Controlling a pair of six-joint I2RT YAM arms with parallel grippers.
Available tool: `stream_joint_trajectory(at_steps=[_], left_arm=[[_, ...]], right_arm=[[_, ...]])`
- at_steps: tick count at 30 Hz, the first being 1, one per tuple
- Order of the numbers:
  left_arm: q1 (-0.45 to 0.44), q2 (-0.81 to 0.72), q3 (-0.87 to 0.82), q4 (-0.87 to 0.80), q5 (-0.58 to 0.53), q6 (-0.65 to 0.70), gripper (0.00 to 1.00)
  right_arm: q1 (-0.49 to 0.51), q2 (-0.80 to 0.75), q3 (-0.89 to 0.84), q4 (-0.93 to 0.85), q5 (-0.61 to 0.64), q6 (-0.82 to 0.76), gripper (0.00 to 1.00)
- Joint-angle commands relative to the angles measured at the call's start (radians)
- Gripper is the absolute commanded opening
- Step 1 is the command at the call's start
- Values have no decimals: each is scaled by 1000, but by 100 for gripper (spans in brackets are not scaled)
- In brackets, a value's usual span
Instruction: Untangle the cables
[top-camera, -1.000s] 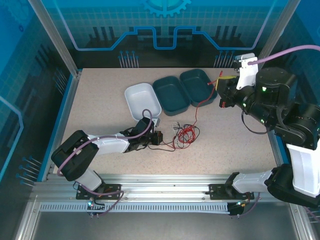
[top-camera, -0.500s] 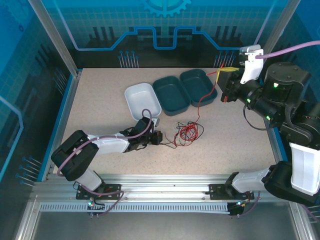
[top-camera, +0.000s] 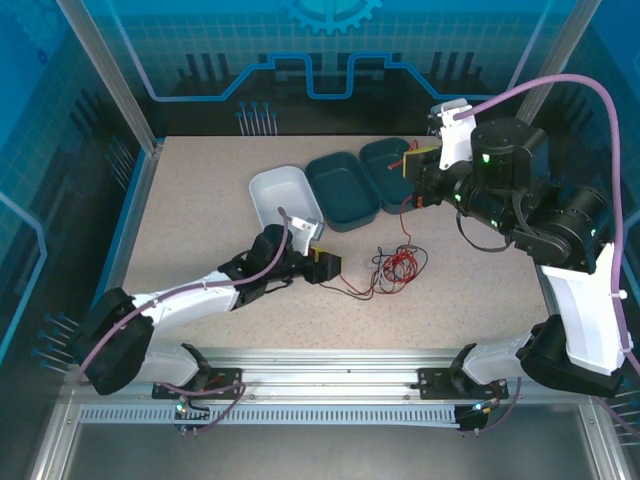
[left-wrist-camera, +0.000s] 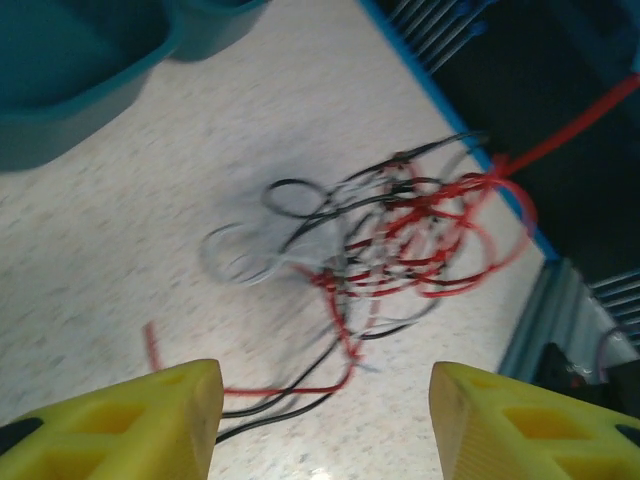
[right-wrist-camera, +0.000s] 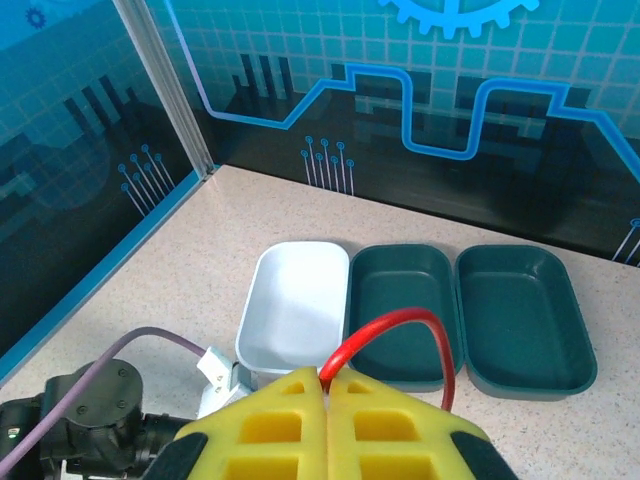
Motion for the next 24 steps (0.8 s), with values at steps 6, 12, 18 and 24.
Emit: stream_joint_trajectory(at_steps=[6, 12, 18, 24], left_arm=[[-87, 143, 134, 138, 67, 129, 63], [-89, 251, 182, 217, 88, 82, 56], [-107, 312, 218, 211, 100, 89, 58], [-125, 403, 268, 194, 35, 74, 51]], right_arm=[[-6, -12, 9, 27, -56, 21, 0], [-6, -15, 19, 24, -89, 34, 0], [-6, -17, 15, 27, -109, 45, 0], [-6, -12, 20, 44, -154, 49, 0]])
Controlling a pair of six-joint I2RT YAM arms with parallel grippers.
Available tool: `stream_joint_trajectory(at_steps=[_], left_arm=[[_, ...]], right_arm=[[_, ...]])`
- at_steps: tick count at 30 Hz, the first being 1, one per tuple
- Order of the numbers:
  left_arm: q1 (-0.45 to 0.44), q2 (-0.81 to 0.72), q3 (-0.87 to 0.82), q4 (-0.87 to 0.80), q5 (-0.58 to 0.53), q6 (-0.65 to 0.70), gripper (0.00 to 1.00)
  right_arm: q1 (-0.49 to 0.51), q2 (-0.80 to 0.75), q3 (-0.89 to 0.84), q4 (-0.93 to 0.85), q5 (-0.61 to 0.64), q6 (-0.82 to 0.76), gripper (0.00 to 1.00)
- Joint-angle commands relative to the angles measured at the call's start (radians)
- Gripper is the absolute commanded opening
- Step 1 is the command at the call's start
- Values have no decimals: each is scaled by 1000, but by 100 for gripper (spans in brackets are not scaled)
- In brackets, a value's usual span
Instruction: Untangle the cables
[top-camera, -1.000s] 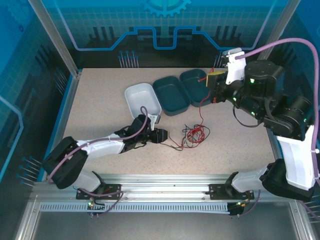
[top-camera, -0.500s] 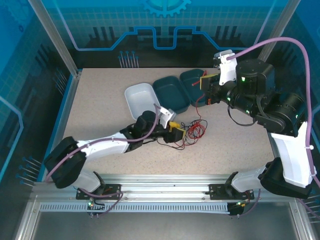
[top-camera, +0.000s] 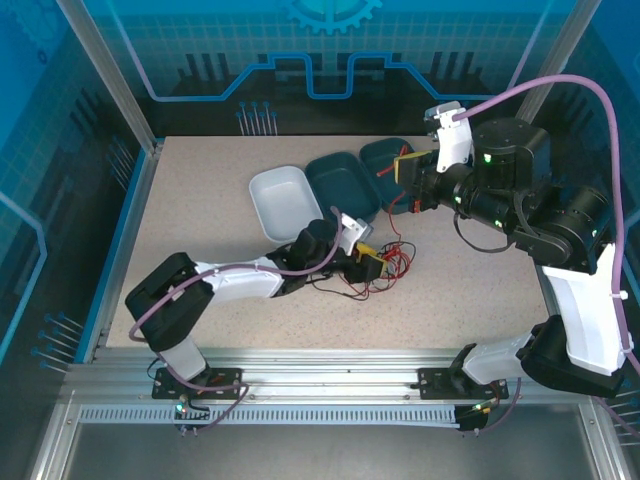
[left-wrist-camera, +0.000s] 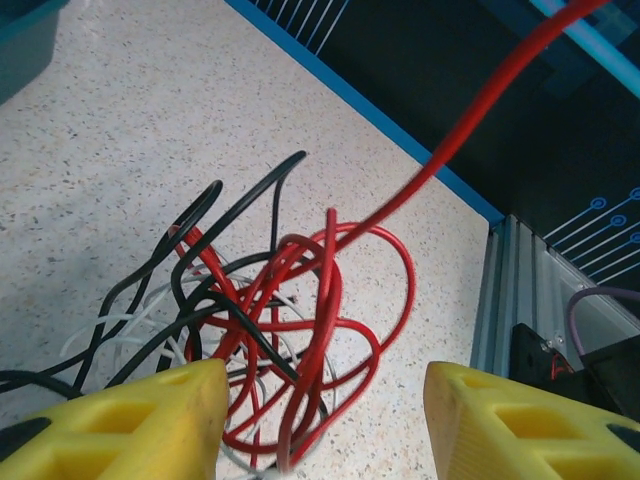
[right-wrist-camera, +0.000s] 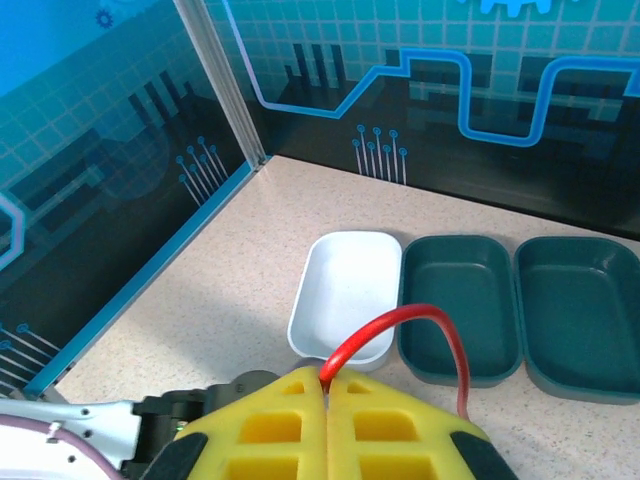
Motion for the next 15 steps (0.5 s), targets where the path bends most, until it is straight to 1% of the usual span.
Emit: stream_joint_trajectory(at_steps=[1, 3, 4, 6, 9, 11, 15], left_arm=[[-7, 45, 33, 15, -32, -24, 49], [-8, 60, 31, 20, -31, -29, 45], [-7, 63, 27, 19, -38, -31, 39], [-7, 67, 17, 14, -63, -36, 24], [-5, 73, 0, -11, -95, -41, 8], [-6, 77, -14, -25, -104, -43, 3], [-5, 86, -61, -35, -117, -47, 2]], right_arm=[[-6, -9, 28, 33, -36, 8, 0], [-7, -9, 51, 17, -34, 7, 0], [-7, -10, 61, 11, -28, 7, 0], [-6, -20, 77, -2, -5, 5, 0], [-7, -48, 81, -5, 31, 4, 0], [-7, -68, 86, -1, 49, 2, 0], [-7, -124, 86, 28, 89, -2, 0]])
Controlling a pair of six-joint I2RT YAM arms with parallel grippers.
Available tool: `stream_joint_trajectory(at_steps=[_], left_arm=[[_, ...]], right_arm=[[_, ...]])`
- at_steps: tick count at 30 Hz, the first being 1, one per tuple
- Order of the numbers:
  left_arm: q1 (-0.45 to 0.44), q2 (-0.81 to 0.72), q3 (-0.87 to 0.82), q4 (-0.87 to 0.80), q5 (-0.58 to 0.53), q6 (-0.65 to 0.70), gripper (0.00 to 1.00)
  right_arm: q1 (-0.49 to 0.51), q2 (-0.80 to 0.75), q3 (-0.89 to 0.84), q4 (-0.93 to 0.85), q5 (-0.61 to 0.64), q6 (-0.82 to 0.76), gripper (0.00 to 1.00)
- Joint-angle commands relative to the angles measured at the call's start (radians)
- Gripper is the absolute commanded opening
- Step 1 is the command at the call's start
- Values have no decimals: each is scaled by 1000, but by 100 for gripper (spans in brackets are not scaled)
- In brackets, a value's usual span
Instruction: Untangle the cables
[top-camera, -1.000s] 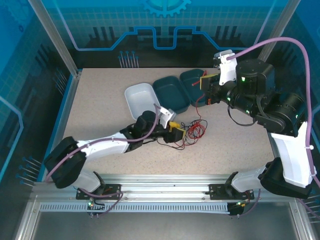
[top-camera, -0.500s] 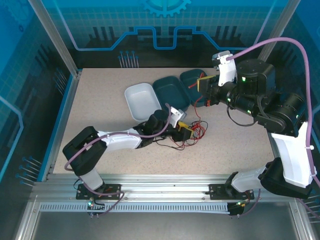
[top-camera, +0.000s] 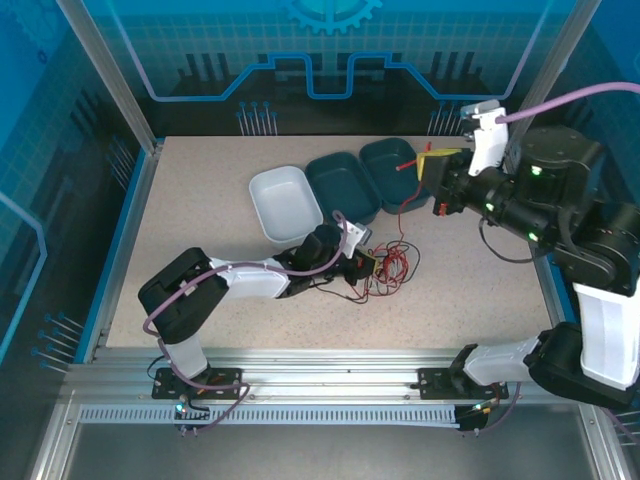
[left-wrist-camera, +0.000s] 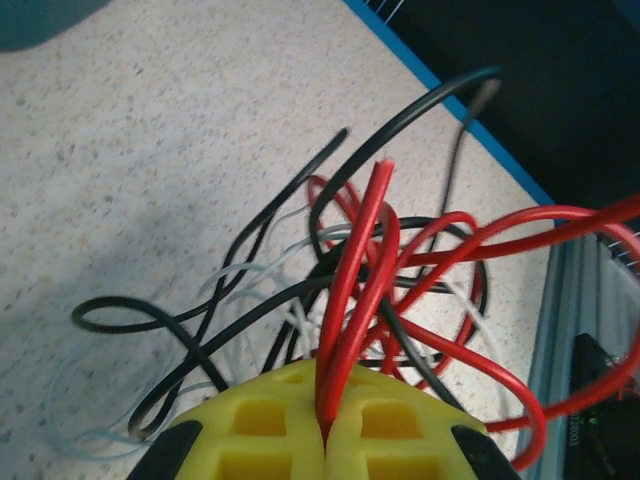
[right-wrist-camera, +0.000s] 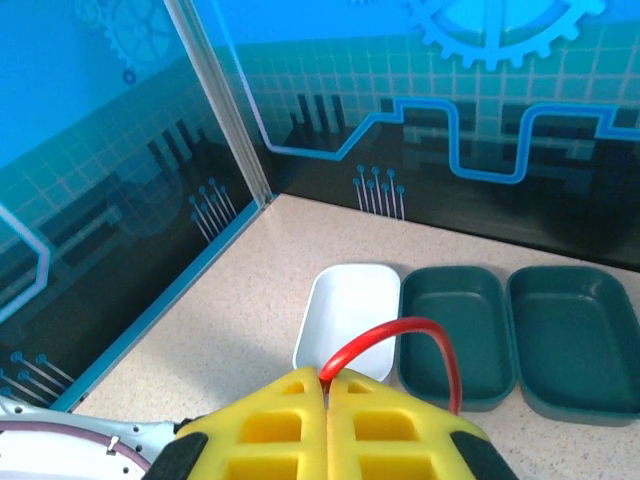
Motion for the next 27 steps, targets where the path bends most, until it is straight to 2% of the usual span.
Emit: stream_joint_trajectory(at_steps=[1, 6, 13, 17, 20, 24, 27], left_arm=[[-2, 26, -48, -36, -38, 0, 2], [18, 34, -90, -53, -79, 3, 4], [74, 34, -128, -49, -81, -24, 9], [88, 37, -135, -54, -79, -35, 26], [93, 38, -136, -62, -93, -48, 32], [103, 30, -141, -57, -87, -62, 35], [108, 13, -142, -59, -73, -69, 51]], right_arm=[[-6, -66, 32, 47, 57, -2, 0], [-6, -120, -5, 97, 88, -15, 0], [-6, -125, -17, 91, 92, -25, 0], [-6, -111, 48, 84, 96, -49, 0], [-6, -129, 34, 121, 91, -53, 0], [-7, -142, -36, 154, 70, -41, 0], [-6, -109, -37, 129, 43, -35, 0]])
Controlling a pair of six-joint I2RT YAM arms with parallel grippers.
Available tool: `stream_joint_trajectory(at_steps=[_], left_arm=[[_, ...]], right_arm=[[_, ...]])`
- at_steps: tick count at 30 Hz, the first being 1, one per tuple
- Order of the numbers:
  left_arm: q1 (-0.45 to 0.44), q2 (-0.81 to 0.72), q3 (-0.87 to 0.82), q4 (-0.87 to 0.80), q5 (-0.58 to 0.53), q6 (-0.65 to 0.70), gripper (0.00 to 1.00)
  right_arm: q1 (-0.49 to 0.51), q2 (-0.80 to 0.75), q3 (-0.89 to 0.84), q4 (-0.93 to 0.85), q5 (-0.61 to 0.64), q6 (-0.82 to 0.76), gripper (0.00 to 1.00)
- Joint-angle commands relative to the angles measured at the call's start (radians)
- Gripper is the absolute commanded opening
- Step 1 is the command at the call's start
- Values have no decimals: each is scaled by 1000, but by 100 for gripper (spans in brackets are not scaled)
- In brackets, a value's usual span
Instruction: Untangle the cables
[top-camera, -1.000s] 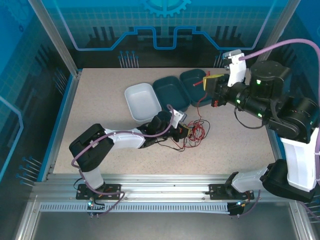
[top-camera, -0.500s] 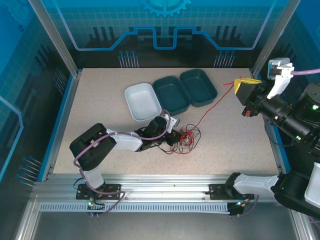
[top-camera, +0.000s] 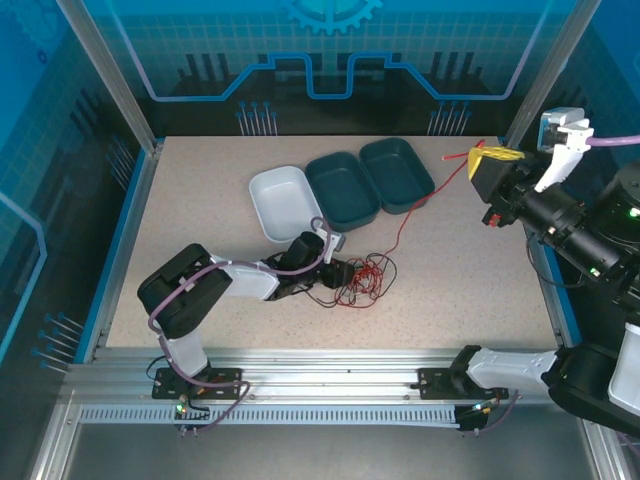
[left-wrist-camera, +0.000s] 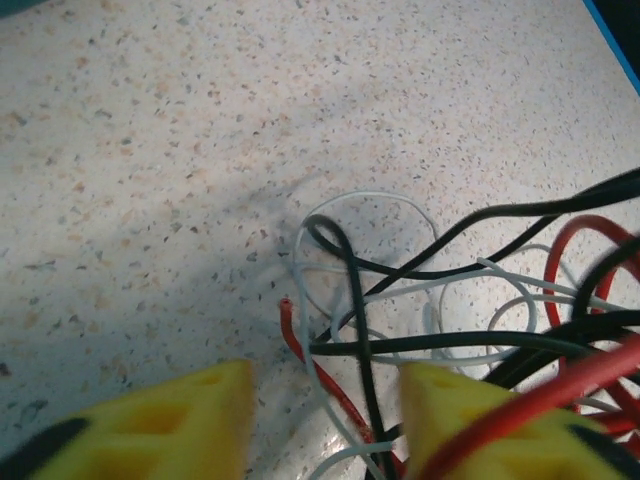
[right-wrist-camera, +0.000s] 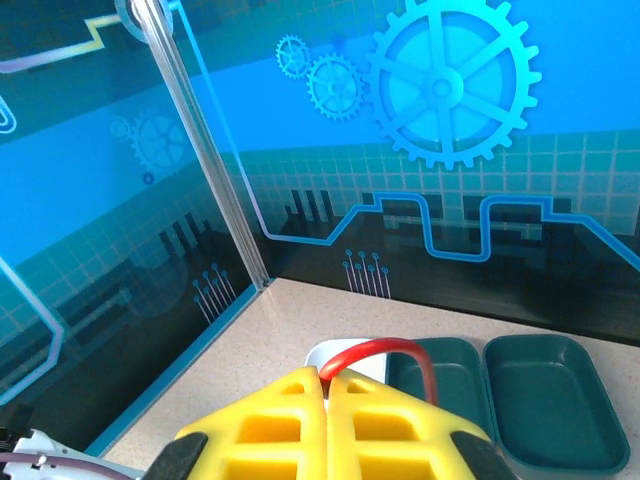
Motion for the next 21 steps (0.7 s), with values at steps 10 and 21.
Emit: stream_joint_trajectory(at_steps=[10, 21], left_arm=[[17, -25, -9, -41, -13, -6, 54], [29, 20, -7, -31, -25, -40, 58]], right_arm=[[-6, 127, 170, 15, -68, -63, 0], [-7, 57, 106, 255, -103, -138, 0]])
